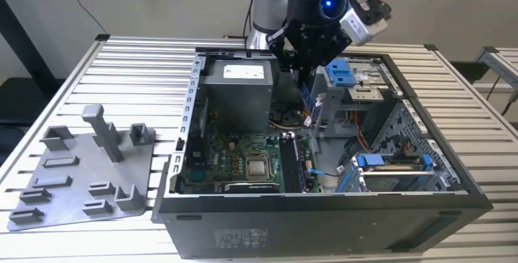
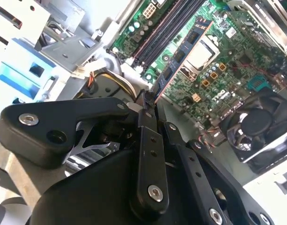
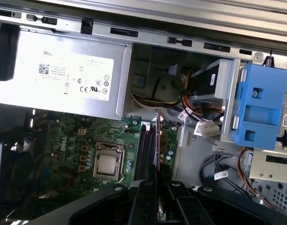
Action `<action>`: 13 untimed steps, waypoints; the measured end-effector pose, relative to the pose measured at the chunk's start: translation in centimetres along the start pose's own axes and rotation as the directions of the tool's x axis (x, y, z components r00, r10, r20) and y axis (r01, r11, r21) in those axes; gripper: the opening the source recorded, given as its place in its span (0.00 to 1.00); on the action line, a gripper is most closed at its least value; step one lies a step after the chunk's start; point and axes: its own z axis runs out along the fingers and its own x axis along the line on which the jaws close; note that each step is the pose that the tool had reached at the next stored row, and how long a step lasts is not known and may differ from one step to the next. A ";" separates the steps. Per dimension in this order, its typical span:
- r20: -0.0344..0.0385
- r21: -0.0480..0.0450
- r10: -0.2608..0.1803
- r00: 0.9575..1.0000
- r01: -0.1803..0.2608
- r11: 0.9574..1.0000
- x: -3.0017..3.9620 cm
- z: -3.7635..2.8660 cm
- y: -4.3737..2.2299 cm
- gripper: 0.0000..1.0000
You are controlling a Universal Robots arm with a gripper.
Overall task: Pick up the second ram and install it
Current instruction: 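Insert the second ram into the second slot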
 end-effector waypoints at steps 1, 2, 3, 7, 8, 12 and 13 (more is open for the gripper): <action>-0.001 0.000 0.006 1.000 -0.006 1.000 0.00 0.02 0.00 0.14; -0.001 0.000 0.014 1.000 -0.014 1.000 0.01 0.03 0.00 0.14; -0.001 0.000 0.028 1.000 -0.028 1.000 0.00 0.05 0.00 0.14; 0.000 0.003 0.092 0.996 -0.092 0.996 0.00 0.14 -0.01 0.14; 0.000 0.003 0.108 0.994 -0.108 0.994 0.00 0.17 0.00 0.14; 0.001 0.005 0.158 0.987 -0.158 0.987 0.01 0.27 -0.01 0.14; 0.001 0.005 0.165 0.986 -0.165 0.986 0.00 0.28 -0.01 0.14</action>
